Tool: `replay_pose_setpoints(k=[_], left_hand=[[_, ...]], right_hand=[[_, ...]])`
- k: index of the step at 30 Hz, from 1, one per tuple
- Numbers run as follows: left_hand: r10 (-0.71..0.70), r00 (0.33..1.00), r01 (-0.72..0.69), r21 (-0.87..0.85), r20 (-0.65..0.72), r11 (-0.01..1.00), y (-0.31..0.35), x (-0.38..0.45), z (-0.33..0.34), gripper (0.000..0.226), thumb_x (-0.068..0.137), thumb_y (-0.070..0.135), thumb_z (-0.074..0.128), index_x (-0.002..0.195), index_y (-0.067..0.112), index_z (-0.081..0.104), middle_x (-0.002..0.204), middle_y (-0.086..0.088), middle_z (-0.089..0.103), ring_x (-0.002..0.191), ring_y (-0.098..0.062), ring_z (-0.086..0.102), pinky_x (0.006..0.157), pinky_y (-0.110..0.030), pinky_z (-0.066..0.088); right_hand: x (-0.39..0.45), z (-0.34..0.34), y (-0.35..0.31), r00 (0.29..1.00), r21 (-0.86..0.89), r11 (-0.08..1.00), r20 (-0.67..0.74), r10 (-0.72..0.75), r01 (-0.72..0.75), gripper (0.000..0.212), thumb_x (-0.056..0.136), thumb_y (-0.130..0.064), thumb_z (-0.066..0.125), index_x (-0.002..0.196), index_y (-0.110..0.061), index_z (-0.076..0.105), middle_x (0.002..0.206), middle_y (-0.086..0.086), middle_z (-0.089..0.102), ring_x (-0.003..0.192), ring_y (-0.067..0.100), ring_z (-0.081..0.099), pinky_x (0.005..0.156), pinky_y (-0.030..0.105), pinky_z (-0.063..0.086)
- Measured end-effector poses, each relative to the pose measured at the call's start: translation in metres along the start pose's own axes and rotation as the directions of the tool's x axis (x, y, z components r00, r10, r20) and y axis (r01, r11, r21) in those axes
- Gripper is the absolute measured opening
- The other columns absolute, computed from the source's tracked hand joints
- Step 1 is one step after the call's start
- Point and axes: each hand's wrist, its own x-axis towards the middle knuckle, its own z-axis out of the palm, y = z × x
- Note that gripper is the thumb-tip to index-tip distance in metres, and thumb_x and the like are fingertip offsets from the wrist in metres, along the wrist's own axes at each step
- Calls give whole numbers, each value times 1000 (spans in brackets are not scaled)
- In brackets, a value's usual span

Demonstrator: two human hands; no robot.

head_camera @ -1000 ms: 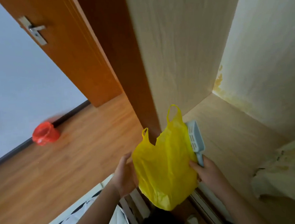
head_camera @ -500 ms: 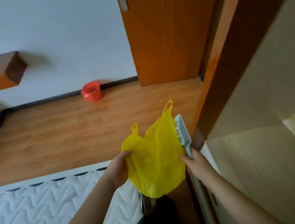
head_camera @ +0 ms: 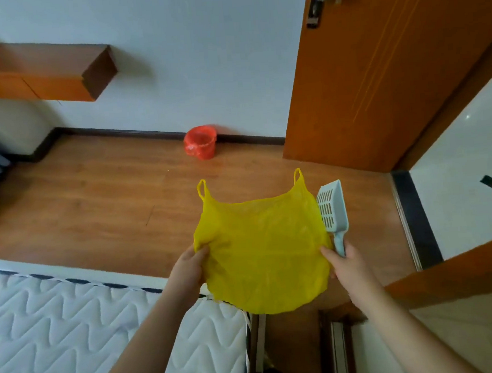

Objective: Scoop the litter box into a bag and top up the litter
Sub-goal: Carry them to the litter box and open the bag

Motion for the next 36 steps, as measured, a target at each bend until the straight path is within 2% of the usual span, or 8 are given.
replay_pose_setpoints(k=[4, 13, 17, 21, 26, 30, 32, 36], left_hand=[[89, 996, -88, -42, 18, 995, 28, 8, -18, 20, 101, 25, 49, 117, 25, 60, 107, -4, 72, 96, -26, 68, 67, -38, 56], [303, 913, -315, 0, -272, 949, 45, 12, -57, 24, 100, 17, 53, 105, 35, 68, 91, 10, 75, 85, -9, 69, 66, -25, 54], [439, 839, -399, 184, -323, 898, 50, 22, -64, 40, 92, -1, 50, 103, 31, 70, 87, 12, 72, 81, -6, 65, 70, -28, 52], [553, 782, -454, 344, -289, 822, 60, 31, -62, 52, 87, -7, 49, 112, 35, 66, 95, 21, 70, 89, 5, 63, 73, -18, 50], [668, 691, -508, 473, -275, 720, 74, 58, -60, 73, 78, -14, 53, 105, 53, 59, 93, 33, 67, 88, 8, 62, 71, -7, 44], [734, 638, -524, 567, -232, 636, 85, 86, -59, 64, 76, -9, 55, 114, 42, 64, 107, 31, 66, 101, 6, 62, 83, -16, 49], [759, 616, -503, 634, -213, 587, 86, 106, -61, 58, 75, -7, 53, 117, 31, 68, 121, 22, 66, 113, -1, 61, 92, -27, 51], [778, 583, -430, 723, -235, 541, 100, 150, -50, 52, 76, 2, 45, 115, 23, 71, 126, 19, 63, 113, -7, 62, 90, -27, 52]], right_hand=[[28, 20, -26, 999, 18, 999, -28, -30, 30, 18, 93, -20, 61, 105, -34, 61, 84, 2, 70, 68, 20, 63, 59, 33, 44], [72, 101, -81, 977, -265, 949, -77, -198, 171, 21, 96, -40, 51, 100, -20, 54, 71, 6, 54, 56, 20, 48, 50, 32, 36], [87, 146, -108, 994, -150, 986, 93, -53, 66, 18, 97, -35, 52, 98, -18, 59, 77, 5, 59, 51, 15, 42, 51, 34, 36], [99, 193, -132, 943, 1, 998, 329, 57, -60, 19, 96, -33, 55, 107, -20, 61, 81, 7, 60, 40, 4, 40, 45, 26, 31], [137, 246, -159, 894, -42, 994, 436, 105, -96, 36, 92, -47, 56, 111, -17, 62, 103, 6, 72, 66, 7, 64, 47, 23, 37], [178, 272, -189, 822, -115, 974, 522, 228, -197, 47, 91, -60, 47, 106, -18, 63, 98, 7, 74, 65, 9, 65, 51, 24, 37], [203, 283, -200, 779, -167, 962, 564, 274, -218, 51, 94, -60, 42, 104, -16, 64, 95, 6, 75, 46, 5, 57, 49, 23, 37], [271, 304, -218, 716, -223, 943, 614, 333, -247, 33, 95, -50, 48, 85, -21, 61, 59, -3, 67, 45, 8, 38, 41, 18, 38]])
